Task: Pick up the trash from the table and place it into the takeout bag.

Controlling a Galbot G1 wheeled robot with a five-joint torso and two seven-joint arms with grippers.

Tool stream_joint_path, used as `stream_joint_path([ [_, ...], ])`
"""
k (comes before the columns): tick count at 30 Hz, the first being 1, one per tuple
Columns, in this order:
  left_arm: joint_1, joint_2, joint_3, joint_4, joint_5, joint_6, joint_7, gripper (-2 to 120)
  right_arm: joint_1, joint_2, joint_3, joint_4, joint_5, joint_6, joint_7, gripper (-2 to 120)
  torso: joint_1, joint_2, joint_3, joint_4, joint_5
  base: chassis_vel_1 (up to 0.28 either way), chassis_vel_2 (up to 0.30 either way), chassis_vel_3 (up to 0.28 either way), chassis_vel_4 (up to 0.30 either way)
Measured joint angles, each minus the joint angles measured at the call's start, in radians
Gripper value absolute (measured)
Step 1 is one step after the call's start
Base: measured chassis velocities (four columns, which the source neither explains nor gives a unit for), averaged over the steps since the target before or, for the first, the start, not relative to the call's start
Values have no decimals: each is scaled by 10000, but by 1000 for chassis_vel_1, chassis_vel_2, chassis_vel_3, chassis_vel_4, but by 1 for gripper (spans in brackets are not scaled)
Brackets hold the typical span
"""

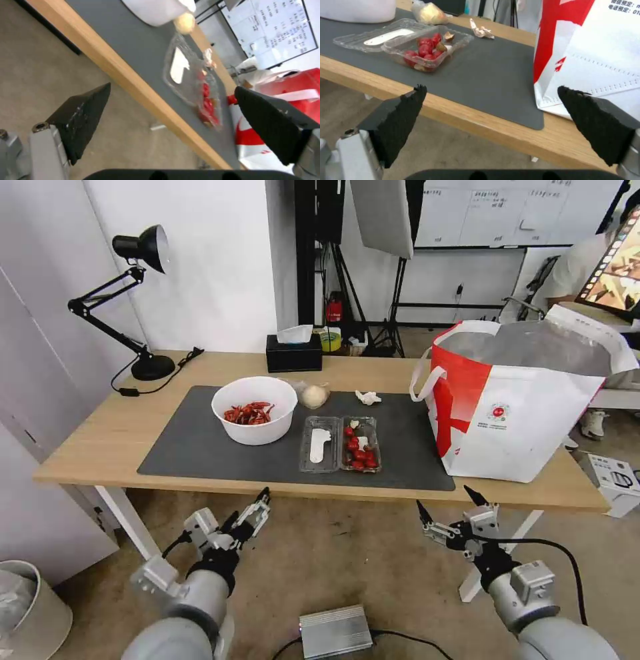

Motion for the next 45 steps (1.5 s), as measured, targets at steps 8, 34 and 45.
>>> stream_joint_path([
  [8,-388,204,306,-130,-886,123,-341,100,66,48,-30,-76,-29,0,2,100,0,0,1,1,0,0,0,0,0],
  [34,-2104,628,1476,734,-1440,-132,-345,100,-146,470,-61,-105,-465,60,-53,100,0,2,1,0,-1,0,0,0,0],
  [45,-4075,1296,2019,1297,-2796,53,-881,100,-81,478,-45,-270,-501,64,-60,100,1,1,1,1,0,0,0,0,0],
])
